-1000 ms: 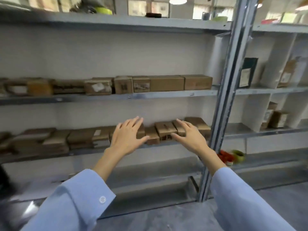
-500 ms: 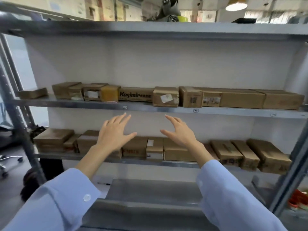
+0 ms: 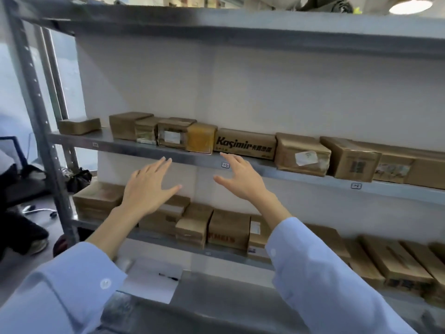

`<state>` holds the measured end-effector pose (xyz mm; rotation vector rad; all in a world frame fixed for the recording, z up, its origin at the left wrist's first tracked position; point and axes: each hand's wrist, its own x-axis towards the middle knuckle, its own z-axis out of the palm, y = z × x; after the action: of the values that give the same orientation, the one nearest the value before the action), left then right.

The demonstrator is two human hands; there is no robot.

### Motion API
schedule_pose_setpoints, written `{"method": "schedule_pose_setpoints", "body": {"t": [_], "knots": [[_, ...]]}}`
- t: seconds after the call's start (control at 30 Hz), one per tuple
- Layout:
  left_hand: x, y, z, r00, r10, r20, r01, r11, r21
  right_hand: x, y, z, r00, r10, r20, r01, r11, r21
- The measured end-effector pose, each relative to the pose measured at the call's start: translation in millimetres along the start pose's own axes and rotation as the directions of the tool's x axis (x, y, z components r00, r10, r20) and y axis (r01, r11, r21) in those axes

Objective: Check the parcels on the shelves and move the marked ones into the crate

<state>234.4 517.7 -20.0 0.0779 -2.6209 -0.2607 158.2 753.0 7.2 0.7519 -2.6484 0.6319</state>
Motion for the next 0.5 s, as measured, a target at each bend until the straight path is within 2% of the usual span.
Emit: {"method": "schedule_pose_setpoints", "body": {"t": [0.17,0.37,0.5], "knots": [[61.2,-55.2,6.3,0.999,-0.030,-0.024,0.029,0.999,-0.039,78.9,-25.9,28.3,0.998,-0.056,-0.015,0.057,0.998,0.025],[122.5,-118.0,10.3,0.994,-0.054,-0.095,0.054,0.999,-0.003,153.1,-54.6,54.9,0.992,-0.107,-0.063,0.110,0.993,0.038],[151.3,-156.8,13.9,0.991,-0.083,-0.106,0.083,0.997,0.000,189.5,-72.6,75.7,0.991,-0.130,-0.042,0.132,0.990,0.042]]}}
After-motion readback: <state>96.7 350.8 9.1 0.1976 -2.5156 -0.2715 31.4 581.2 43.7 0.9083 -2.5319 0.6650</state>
